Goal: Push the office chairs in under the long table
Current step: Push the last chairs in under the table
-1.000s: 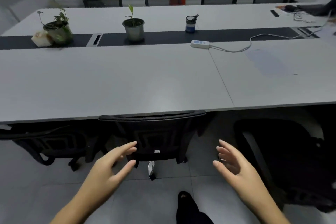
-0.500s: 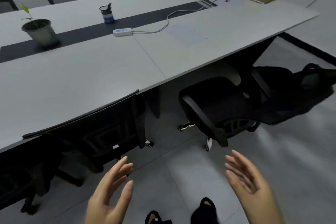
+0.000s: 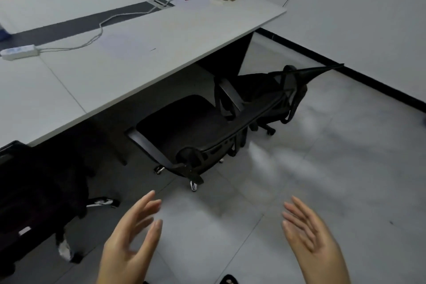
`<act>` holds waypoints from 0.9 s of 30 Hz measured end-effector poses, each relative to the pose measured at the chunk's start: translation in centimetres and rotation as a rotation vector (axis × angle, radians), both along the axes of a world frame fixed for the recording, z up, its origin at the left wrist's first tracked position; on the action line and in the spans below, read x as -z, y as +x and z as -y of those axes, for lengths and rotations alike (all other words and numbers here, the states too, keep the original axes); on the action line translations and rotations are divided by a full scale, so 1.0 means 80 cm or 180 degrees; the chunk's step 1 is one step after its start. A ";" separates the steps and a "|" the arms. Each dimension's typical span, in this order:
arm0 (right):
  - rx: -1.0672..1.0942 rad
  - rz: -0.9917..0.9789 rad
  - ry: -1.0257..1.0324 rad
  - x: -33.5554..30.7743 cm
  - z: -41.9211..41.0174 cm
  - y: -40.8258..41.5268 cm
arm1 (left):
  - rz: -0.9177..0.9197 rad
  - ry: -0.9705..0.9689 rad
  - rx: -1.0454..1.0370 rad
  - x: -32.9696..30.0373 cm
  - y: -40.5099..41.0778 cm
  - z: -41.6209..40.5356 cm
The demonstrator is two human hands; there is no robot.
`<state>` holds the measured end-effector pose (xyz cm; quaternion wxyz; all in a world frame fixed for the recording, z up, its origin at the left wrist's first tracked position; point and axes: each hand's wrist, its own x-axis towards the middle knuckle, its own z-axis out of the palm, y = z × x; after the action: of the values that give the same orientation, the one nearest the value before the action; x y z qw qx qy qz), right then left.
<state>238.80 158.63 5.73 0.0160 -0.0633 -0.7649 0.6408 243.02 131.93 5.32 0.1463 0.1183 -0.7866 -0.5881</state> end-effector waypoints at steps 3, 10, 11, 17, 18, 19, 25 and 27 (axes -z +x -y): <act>0.0061 -0.0034 -0.0017 0.000 -0.046 -0.029 | 0.0002 -0.0047 0.0085 -0.003 -0.032 -0.048; 0.0032 -0.0063 0.0111 0.007 -0.100 -0.114 | 0.0035 -0.0091 0.0131 0.001 -0.124 -0.102; 0.0028 -0.0070 0.0140 0.009 -0.106 -0.130 | 0.0016 -0.0085 0.0133 0.003 -0.140 -0.108; -0.0078 -0.0075 0.0261 -0.001 -0.131 -0.248 | -0.0018 -0.0061 0.0142 0.001 -0.266 -0.130; -0.0114 -0.0053 0.0282 -0.004 -0.133 -0.270 | -0.0014 -0.0051 0.0141 -0.002 -0.287 -0.132; -0.0148 -0.0031 0.0310 -0.007 -0.133 -0.291 | -0.0010 -0.0051 0.0132 -0.005 -0.306 -0.134; -0.0565 0.0133 0.0443 -0.005 -0.125 -0.399 | 0.0201 -0.0150 -0.0154 -0.007 -0.354 -0.140; -0.0810 0.0161 0.0570 0.004 -0.123 -0.428 | 0.0395 -0.0156 -0.0376 0.005 -0.355 -0.140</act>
<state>204.53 168.45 5.43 -0.0790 0.0197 -0.8211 0.5650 214.59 143.12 4.91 0.1347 0.1971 -0.7999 -0.5506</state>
